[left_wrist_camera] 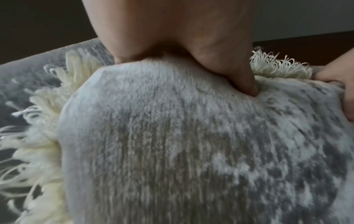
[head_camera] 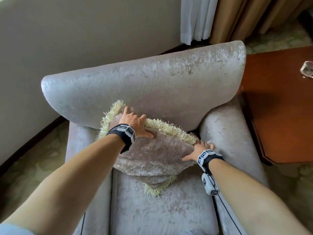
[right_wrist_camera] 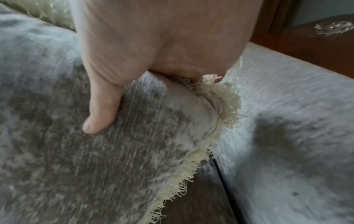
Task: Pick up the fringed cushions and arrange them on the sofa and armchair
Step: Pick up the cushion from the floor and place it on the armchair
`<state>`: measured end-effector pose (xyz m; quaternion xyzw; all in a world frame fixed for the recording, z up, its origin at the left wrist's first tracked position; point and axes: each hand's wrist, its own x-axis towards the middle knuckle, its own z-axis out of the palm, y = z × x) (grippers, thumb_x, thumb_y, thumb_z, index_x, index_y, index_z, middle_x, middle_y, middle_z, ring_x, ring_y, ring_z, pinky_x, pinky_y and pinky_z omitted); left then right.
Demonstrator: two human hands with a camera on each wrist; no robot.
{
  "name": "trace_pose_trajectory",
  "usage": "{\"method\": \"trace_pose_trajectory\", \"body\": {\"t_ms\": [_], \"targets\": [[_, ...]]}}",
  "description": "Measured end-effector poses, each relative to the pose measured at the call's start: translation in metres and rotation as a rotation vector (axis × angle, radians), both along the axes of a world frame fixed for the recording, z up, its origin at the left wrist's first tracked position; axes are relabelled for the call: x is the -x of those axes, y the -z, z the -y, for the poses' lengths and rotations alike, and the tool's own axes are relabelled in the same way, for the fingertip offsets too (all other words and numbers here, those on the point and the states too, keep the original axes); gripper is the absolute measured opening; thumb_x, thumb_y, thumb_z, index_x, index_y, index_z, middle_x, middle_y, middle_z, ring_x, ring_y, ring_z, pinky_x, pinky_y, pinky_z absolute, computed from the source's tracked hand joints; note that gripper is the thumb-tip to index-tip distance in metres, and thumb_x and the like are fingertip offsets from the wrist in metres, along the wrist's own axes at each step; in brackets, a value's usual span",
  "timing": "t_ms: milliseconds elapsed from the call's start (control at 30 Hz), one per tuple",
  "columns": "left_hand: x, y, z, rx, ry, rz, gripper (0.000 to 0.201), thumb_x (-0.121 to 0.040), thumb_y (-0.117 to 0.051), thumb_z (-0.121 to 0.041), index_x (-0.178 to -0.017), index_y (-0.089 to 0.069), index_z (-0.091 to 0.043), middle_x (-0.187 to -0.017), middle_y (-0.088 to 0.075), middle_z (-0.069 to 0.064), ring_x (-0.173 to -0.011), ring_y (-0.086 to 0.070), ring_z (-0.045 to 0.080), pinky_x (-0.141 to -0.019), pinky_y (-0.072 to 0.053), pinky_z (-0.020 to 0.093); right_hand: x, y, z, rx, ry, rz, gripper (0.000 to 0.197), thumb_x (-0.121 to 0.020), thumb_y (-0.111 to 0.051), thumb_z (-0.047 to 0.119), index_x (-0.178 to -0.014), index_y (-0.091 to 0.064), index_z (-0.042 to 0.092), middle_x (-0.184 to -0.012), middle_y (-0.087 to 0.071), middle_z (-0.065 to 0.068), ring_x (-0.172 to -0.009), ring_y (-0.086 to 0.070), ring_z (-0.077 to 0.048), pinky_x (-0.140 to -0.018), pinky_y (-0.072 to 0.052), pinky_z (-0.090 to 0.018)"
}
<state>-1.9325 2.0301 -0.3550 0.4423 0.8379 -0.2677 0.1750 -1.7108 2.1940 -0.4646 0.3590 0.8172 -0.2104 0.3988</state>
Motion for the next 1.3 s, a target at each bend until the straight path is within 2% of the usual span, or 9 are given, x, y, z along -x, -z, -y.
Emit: {"method": "trace_pose_trajectory", "body": {"t_ms": [167,267,333,533,767,867,967,1200,1300], "targets": [[-0.006,-0.002,0.035,0.021,-0.011,-0.035,0.101,-0.059,-0.041,-0.096,-0.135,-0.035,-0.031,-0.142,-0.041,0.01,-0.132,-0.034,0.029,-0.106,-0.023,0.057,-0.008,-0.003,0.014,-0.028,-0.013,-0.004,0.078,-0.066,-0.07,0.071,-0.127,-0.05,0.026,-0.133,-0.051,-0.004,-0.131,-0.041,-0.025,-0.106,-0.022,-0.042],[-0.004,-0.01,0.055,-0.01,-0.036,-0.054,0.096,-0.059,-0.043,-0.095,-0.129,-0.039,-0.029,-0.127,-0.054,0.004,-0.122,-0.045,0.026,-0.103,-0.028,0.054,-0.002,-0.011,0.027,-0.029,-0.054,-0.046,0.063,-0.072,-0.065,0.072,-0.118,-0.06,0.03,-0.124,-0.061,-0.001,-0.123,-0.049,-0.023,-0.103,-0.025,-0.042],[-0.006,-0.015,0.068,-0.026,-0.055,-0.055,0.09,-0.064,-0.041,-0.094,-0.124,-0.046,-0.026,-0.109,-0.066,0.0,-0.109,-0.057,0.023,-0.096,-0.034,0.043,0.005,-0.02,0.031,-0.029,-0.085,-0.061,0.059,-0.077,-0.063,0.071,-0.116,-0.063,0.027,-0.122,-0.063,-0.001,-0.12,-0.052,-0.024,-0.104,-0.025,-0.041],[-0.004,-0.056,0.088,0.015,-0.154,-0.066,0.076,-0.065,-0.041,-0.094,-0.095,-0.051,-0.025,-0.087,-0.067,-0.003,-0.075,-0.058,0.022,-0.052,-0.028,0.029,0.03,-0.064,0.026,-0.118,-0.218,-0.066,0.069,-0.074,-0.063,0.074,-0.116,-0.065,0.019,-0.119,-0.065,-0.004,-0.117,-0.057,-0.025,-0.107,-0.026,-0.04],[0.011,-0.078,0.1,-0.17,-0.363,0.007,0.082,-0.055,-0.044,-0.098,-0.086,-0.057,-0.022,-0.076,-0.06,-0.003,-0.071,-0.058,0.022,-0.062,-0.046,0.029,0.071,-0.142,-0.005,-0.253,-0.26,-0.153,0.065,-0.073,-0.07,0.068,-0.108,-0.065,0.014,-0.111,-0.067,-0.008,-0.108,-0.061,-0.028,-0.101,-0.033,-0.04],[0.01,-0.067,0.105,-0.215,-0.491,0.09,0.093,-0.045,-0.041,-0.103,-0.089,-0.067,-0.026,-0.084,-0.066,-0.002,-0.075,-0.063,0.022,-0.066,-0.053,0.029,0.085,-0.162,-0.014,-0.263,-0.312,-0.136,0.063,-0.067,-0.077,0.063,-0.103,-0.068,0.012,-0.098,-0.069,-0.009,-0.09,-0.065,-0.029,-0.079,-0.046,-0.034],[0.008,-0.058,0.111,-0.247,-0.517,0.144,0.11,-0.028,-0.028,-0.11,-0.102,-0.072,-0.041,-0.09,-0.067,-0.005,-0.078,-0.065,0.021,-0.072,-0.057,0.032,0.093,-0.175,-0.014,-0.254,-0.346,-0.098,0.059,-0.063,-0.08,0.061,-0.09,-0.068,0.011,-0.075,-0.065,-0.004,-0.067,-0.063,-0.024,-0.063,-0.048,-0.03],[0.011,-0.066,0.117,-0.203,-0.517,0.159,0.085,-0.049,-0.049,-0.098,-0.085,-0.064,-0.023,-0.085,-0.065,-0.002,-0.077,-0.063,0.023,-0.066,-0.051,0.029,0.1,-0.171,-0.007,-0.245,-0.356,-0.048,0.053,-0.067,-0.081,0.056,-0.084,-0.066,0.009,-0.071,-0.062,-0.004,-0.061,-0.059,-0.022,-0.062,-0.045,-0.028],[0.014,-0.062,0.12,-0.196,-0.53,0.16,0.077,-0.052,-0.051,-0.096,-0.075,-0.053,-0.022,-0.079,-0.061,-0.001,-0.075,-0.062,0.024,-0.065,-0.049,0.029,0.104,-0.163,-0.004,-0.275,-0.393,-0.05,0.053,-0.07,-0.079,0.057,-0.092,-0.071,0.009,-0.08,-0.066,-0.005,-0.069,-0.061,-0.024,-0.071,-0.044,-0.031]]}}
